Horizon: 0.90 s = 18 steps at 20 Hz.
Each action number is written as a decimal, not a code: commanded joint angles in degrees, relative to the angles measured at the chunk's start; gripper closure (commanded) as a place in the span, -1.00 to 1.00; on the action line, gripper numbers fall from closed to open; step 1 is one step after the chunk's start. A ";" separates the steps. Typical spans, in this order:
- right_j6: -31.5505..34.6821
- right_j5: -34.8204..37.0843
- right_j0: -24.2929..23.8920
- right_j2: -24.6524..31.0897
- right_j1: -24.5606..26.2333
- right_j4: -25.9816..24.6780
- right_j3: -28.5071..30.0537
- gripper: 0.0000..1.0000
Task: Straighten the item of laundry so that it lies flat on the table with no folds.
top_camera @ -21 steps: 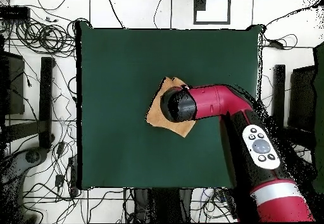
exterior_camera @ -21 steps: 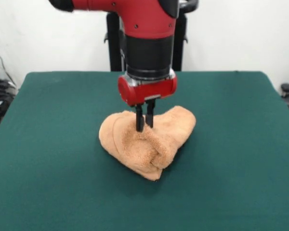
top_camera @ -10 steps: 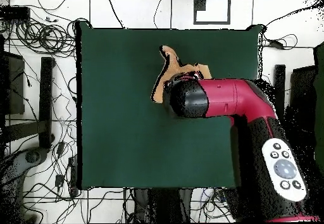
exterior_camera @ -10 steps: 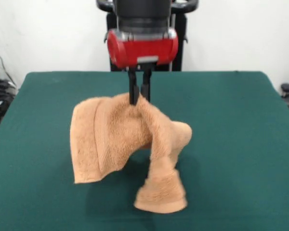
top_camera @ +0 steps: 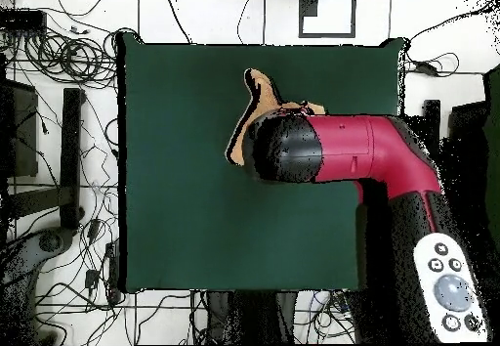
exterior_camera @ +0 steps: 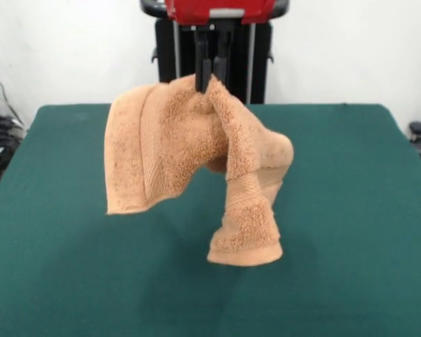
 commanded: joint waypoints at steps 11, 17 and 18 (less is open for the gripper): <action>4.54 -3.42 1.35 1.36 1.12 1.06 5.89 1.00; 5.79 -6.80 2.05 0.47 0.88 -0.57 5.68 -1.00; 5.80 -6.80 2.05 0.44 0.90 -0.47 5.72 -1.00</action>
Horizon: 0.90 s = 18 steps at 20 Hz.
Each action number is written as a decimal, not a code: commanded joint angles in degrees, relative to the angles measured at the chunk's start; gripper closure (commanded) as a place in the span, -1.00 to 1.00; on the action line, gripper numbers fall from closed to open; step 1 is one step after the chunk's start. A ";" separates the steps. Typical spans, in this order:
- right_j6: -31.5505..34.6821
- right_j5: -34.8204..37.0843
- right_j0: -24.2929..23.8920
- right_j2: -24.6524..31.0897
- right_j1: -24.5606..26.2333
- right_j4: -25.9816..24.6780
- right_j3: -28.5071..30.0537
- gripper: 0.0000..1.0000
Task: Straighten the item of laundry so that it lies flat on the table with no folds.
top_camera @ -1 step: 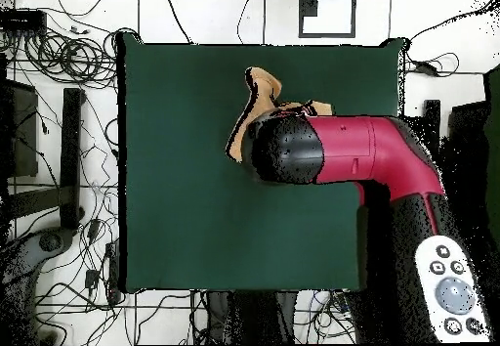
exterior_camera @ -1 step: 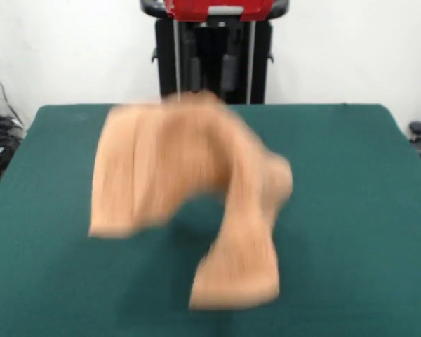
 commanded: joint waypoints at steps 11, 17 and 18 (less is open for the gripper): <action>5.79 -4.01 2.74 -0.37 1.48 -0.06 4.91 -1.00; 6.48 -5.02 3.20 -1.08 1.79 -0.71 5.06 -1.00; 6.96 -5.19 3.64 -1.54 2.20 -1.18 4.73 -1.00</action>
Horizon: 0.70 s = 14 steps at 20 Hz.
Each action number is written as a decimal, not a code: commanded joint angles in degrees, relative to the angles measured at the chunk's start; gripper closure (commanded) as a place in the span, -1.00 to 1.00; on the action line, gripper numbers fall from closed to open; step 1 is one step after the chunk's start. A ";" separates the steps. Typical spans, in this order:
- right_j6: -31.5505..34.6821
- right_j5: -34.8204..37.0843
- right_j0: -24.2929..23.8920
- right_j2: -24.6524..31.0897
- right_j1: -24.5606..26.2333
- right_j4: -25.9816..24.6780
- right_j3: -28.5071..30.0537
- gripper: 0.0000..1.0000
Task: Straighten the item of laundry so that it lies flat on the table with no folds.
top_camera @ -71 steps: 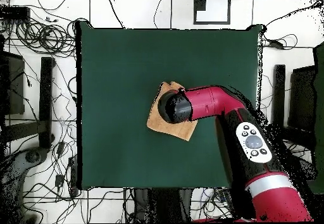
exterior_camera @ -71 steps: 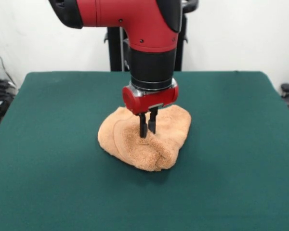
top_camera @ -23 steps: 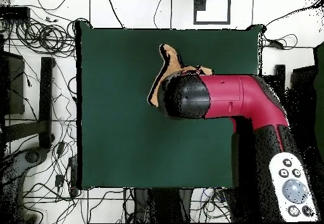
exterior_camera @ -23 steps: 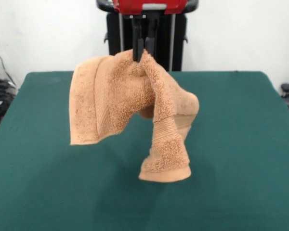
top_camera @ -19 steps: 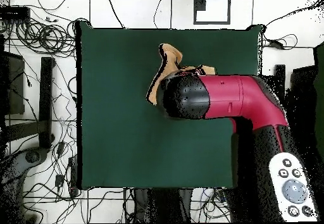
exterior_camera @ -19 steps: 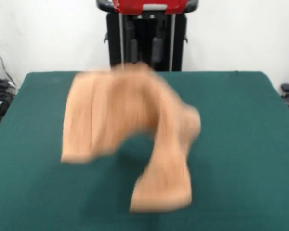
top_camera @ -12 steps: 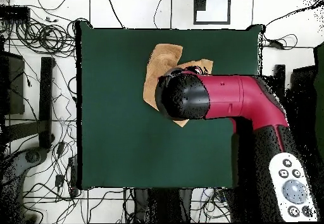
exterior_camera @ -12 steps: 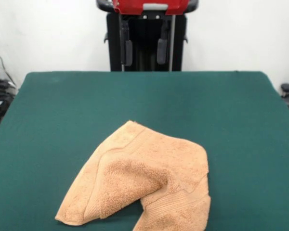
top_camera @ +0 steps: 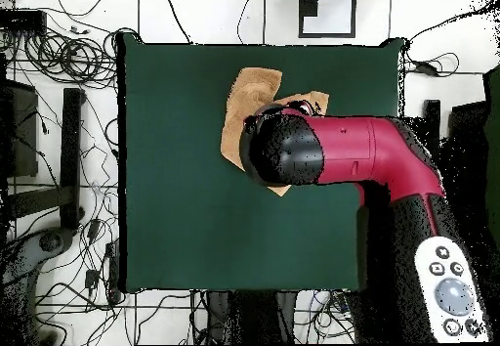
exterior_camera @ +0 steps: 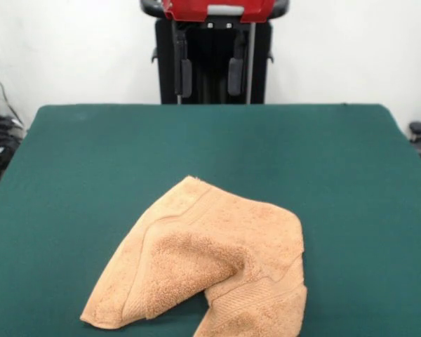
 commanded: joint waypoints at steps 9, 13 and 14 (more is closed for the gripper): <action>9.75 4.57 7.24 -5.80 7.03 -0.65 3.88 -1.00; 10.26 3.02 7.33 -6.44 8.05 0.58 4.32 -1.00; 10.28 2.82 7.43 -6.63 8.30 0.75 4.46 -1.00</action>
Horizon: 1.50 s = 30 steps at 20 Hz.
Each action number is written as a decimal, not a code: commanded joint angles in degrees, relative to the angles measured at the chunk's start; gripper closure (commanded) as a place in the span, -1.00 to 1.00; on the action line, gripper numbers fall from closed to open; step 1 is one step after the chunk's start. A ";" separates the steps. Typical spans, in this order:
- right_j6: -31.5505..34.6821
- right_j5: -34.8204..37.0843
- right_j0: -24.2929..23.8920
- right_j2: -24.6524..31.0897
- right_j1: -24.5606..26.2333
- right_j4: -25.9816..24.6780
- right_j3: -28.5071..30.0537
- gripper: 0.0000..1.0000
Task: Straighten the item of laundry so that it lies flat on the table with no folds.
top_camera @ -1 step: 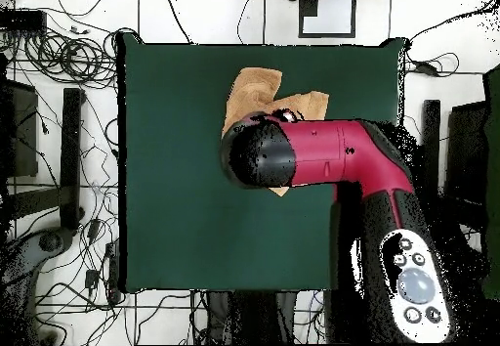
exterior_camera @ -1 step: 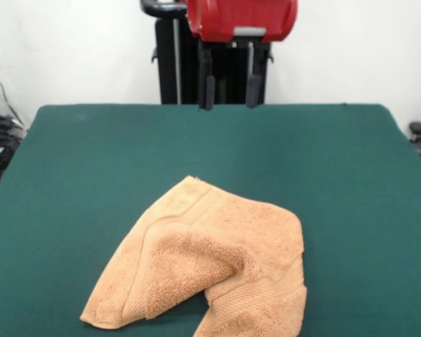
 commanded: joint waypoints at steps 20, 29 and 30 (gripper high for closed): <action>11.00 2.30 4.75 -5.55 12.29 2.06 0.60 -1.00; 14.27 1.19 6.72 -7.99 14.22 4.09 -0.44 -1.00; 14.17 1.00 6.82 -8.18 14.19 4.28 -0.36 -1.00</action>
